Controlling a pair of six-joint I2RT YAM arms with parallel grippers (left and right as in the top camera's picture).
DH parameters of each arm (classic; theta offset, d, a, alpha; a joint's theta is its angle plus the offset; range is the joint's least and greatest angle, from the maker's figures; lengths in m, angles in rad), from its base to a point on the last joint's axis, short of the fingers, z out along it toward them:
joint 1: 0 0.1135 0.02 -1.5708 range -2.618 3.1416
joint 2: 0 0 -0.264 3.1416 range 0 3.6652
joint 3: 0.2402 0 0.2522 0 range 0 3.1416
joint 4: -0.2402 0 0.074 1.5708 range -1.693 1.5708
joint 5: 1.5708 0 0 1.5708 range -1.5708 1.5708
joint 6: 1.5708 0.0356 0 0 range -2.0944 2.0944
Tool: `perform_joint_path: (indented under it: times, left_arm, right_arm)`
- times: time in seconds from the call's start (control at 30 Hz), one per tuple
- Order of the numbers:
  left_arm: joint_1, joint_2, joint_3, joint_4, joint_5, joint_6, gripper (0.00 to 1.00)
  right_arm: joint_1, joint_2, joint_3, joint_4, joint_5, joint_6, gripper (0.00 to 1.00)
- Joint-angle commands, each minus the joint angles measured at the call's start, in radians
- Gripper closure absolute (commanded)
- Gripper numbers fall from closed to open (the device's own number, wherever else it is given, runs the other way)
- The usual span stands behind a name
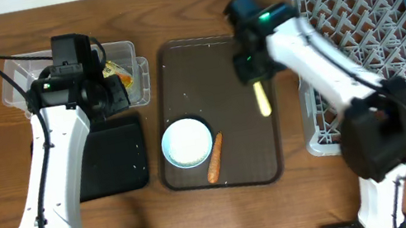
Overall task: Sort waste into correct bins and load items into the dishwasher rack
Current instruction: 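Carry the yellow spoon with the right gripper and drop it in the rack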
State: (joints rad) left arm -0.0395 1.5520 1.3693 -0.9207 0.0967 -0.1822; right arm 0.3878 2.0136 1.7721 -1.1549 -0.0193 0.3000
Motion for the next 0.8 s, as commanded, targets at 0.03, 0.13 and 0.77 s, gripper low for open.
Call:
perform_joint_path:
  times: [0.03,0.13,0.77]
  left_arm:
    - [0.004,-0.003,0.009,-0.005,-0.019,0.006,0.64]
    - [0.004,-0.003,0.009,-0.006,-0.019,0.006,0.64]
    - [0.004,-0.003,0.009,-0.006,-0.019,0.006,0.64]
  right_arm:
    - [-0.116,-0.079,0.022,-0.027,0.004,-0.021,0.98]
    - [-0.182,-0.084,0.021,-0.069,0.004,-0.029,0.98]
    - [-0.305,-0.083,-0.154,-0.078,0.072,-0.072,0.97]
